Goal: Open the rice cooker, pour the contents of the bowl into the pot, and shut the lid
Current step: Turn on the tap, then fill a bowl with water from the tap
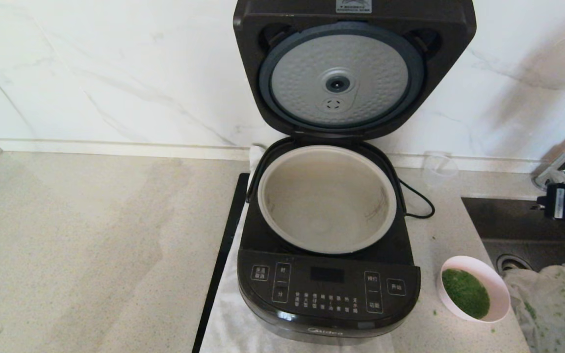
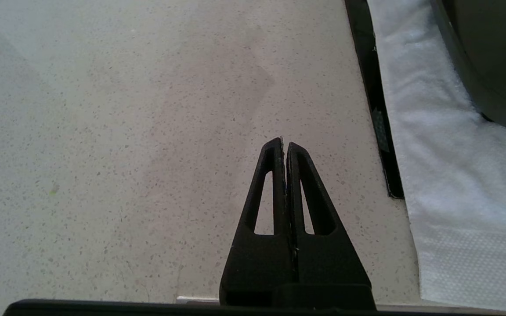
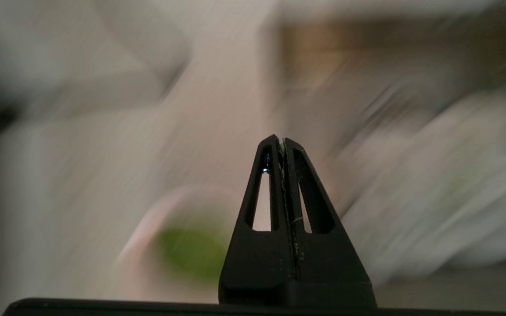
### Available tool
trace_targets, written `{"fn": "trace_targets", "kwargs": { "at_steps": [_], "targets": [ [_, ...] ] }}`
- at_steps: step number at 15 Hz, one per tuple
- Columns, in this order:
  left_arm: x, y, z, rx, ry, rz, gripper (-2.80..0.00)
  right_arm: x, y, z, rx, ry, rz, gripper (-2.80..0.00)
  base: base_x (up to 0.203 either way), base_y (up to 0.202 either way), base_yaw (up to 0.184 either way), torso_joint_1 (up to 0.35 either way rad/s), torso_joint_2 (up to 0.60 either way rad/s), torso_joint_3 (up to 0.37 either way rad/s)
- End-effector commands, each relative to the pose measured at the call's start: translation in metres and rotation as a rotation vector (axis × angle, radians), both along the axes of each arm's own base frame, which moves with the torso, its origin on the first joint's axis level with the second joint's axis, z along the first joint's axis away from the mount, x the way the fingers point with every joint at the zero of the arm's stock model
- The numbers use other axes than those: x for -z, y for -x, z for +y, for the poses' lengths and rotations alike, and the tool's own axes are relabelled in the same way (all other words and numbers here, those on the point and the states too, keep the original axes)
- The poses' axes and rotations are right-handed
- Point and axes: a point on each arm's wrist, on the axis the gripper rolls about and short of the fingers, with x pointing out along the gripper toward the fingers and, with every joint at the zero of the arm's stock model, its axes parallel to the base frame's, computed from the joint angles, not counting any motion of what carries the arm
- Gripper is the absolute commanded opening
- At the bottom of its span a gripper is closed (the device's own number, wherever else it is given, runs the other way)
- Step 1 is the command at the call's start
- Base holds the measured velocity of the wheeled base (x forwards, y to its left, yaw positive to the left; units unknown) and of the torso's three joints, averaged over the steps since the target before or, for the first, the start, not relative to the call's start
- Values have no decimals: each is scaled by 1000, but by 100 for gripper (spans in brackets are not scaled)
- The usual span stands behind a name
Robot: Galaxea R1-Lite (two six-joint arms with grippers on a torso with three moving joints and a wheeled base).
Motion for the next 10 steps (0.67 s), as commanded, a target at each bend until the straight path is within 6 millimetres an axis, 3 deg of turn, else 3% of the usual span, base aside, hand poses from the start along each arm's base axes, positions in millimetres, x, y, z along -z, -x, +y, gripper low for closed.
{"fn": "trace_targets", "kwargs": {
  "at_steps": [1,4,10],
  "targets": [
    [0,0,0,-1,1,-1,-280,-2,61,8,-150,-264,264,-280,0,0,0,0,0,0],
    [0,0,0,1,-1,-1,-280,18,80,11,-153,-340,391,-280,0,0,0,0,0,0],
    [0,0,0,2,-1,-1,-280,69,105,26,-213,-329,588,-280,0,0,0,0,0,0]
  ]
}}
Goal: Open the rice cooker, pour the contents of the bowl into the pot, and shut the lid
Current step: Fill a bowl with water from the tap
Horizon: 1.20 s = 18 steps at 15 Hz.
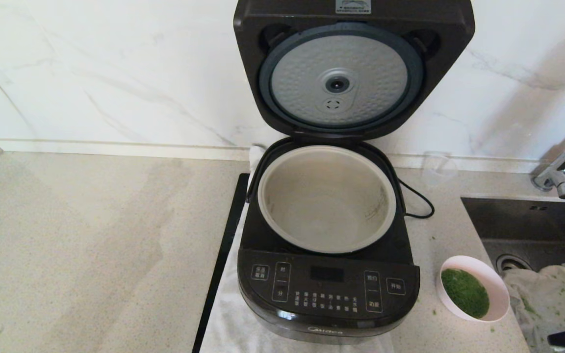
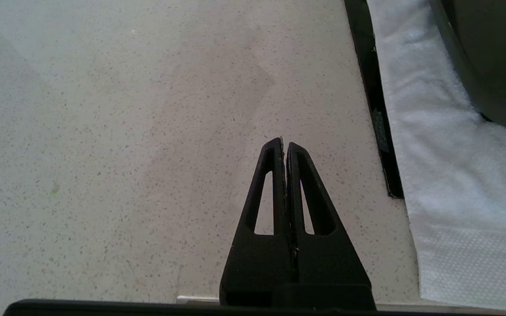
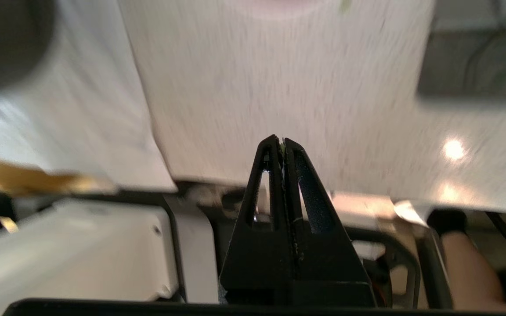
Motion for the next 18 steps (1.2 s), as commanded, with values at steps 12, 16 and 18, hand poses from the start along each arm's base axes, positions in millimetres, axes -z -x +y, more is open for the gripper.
{"fn": "trace_targets", "kwargs": {
  "at_steps": [12,16,18],
  "targets": [
    [0,0,0,-1,-1,-1,-280,66,5,9,-55,28,154,0,0,0,0,0,0,0],
    [0,0,0,-1,-1,-1,-280,77,-12,2,-7,51,149,0,0,0,0,0,0,0],
    [0,0,0,-1,-1,-1,-280,81,-22,-5,16,53,142,0,0,0,0,0,0,0]
  ]
}}
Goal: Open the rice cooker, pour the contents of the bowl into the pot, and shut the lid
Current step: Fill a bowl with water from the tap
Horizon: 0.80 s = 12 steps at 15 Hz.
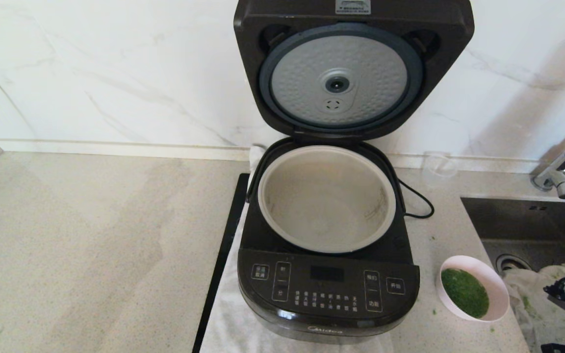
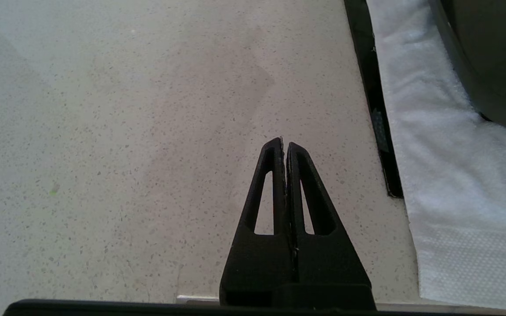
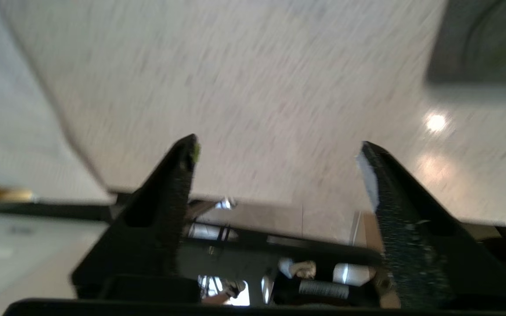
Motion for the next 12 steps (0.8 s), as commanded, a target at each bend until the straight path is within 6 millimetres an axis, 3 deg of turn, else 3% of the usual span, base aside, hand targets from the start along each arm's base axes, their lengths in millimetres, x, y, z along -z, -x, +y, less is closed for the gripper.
{"fn": "trace_targets", "kwargs": {
  "at_steps": [1,7,12],
  "targets": [
    [0,0,0,-2,-1,-1,-280,10,-11,-5,20,-9,42,0,0,0,0,0,0,0],
    [0,0,0,-2,-1,-1,-280,13,-26,-9,32,-11,14,0,0,0,0,0,0,0],
    [0,0,0,-2,-1,-1,-280,2,-36,-16,86,-22,-29,0,0,0,0,0,0,0]
  ]
}}
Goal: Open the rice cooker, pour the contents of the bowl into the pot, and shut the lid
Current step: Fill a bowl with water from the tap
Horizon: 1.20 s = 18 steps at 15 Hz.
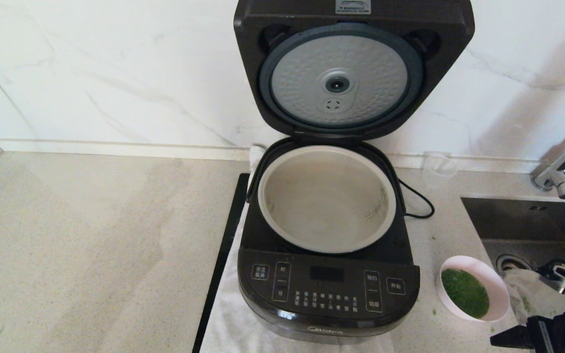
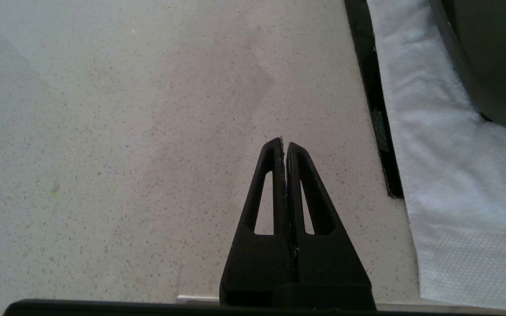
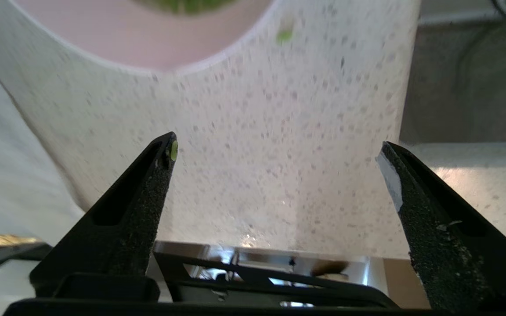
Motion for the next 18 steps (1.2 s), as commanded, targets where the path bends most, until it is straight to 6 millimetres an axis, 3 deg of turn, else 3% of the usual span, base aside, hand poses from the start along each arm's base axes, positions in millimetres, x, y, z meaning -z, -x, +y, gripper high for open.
{"fn": "trace_targets", "kwargs": {
  "at_steps": [1,9,14,18],
  "targets": [
    [0,0,0,0,0,-1,-280,-3,-6,-4,16,-2,-11,0,0,0,0,0,0,0],
    [0,0,0,0,-1,-1,-280,9,-39,-21,87,-22,37,0,0,0,0,0,0,0],
    [0,0,0,-1,-1,-1,-280,-15,-31,-18,94,-18,-26,0,0,0,0,0,0,0],
    [0,0,0,-2,-1,-1,-280,-26,-44,-22,116,-26,-53,0,0,0,0,0,0,0]
  ]
}}
